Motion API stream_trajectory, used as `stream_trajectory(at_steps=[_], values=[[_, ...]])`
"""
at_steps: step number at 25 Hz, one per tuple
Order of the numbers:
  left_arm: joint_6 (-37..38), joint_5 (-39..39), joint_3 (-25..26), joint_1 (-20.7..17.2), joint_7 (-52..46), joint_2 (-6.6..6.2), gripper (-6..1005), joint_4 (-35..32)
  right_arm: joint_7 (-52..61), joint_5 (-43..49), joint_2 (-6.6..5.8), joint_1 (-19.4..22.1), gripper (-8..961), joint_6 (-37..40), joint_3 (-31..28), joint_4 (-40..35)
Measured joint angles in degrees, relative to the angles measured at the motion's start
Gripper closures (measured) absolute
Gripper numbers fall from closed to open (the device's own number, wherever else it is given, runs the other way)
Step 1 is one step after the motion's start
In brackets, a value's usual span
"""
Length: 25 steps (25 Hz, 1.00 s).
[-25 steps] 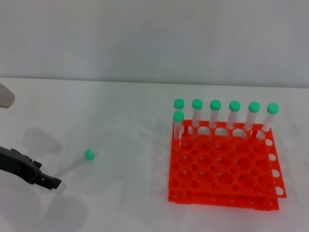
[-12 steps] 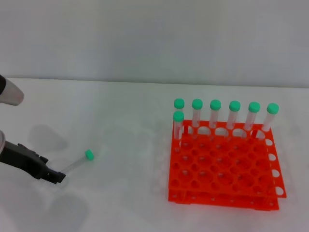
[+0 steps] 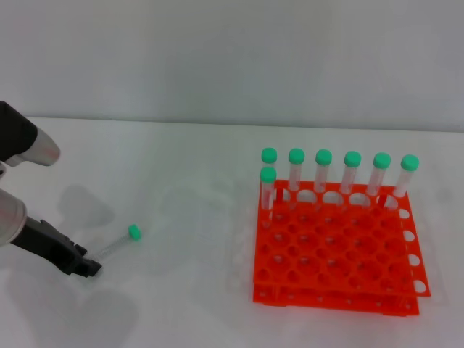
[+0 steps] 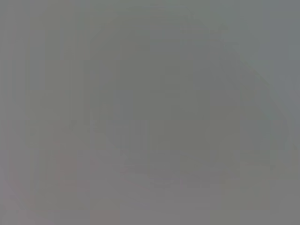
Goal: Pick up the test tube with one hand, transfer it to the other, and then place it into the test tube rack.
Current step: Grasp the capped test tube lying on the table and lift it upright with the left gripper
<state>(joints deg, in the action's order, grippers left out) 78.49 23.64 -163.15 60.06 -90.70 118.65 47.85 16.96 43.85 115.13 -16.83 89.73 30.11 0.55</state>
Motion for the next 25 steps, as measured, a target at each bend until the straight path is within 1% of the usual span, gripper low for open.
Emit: stream_trajectory(at_steps=[1,4,10,20,25], values=[[-0.34,0.16,0.0,0.07,-0.16,0.0,467,-0.32,0.0,0.0,0.0,0.02,248,0.0,0.04,-0.04],[-0.87,0.41,0.02,0.25,-0.53,0.0,559,-0.96,0.0,0.0,0.0,0.1,249,0.0,0.06,-0.08],[-0.95,0.81,0.03,0.65,-0.94,-0.04,575,-1.09,0.0,0.01,-0.07,0.13,250,0.0,-0.06,-0.11],[-0.82,0.73,0.03,1.0,-1.59,-0.19,763,-0.79,0.0,-0.05,-0.09,-0.15,251,0.0,0.08,-0.13],[0.05,0.35,0.02,1.37,-2.48,-0.37,801,-0.38,0.0,-0.06,-0.09,-0.31,252,0.01,0.21,-0.43]])
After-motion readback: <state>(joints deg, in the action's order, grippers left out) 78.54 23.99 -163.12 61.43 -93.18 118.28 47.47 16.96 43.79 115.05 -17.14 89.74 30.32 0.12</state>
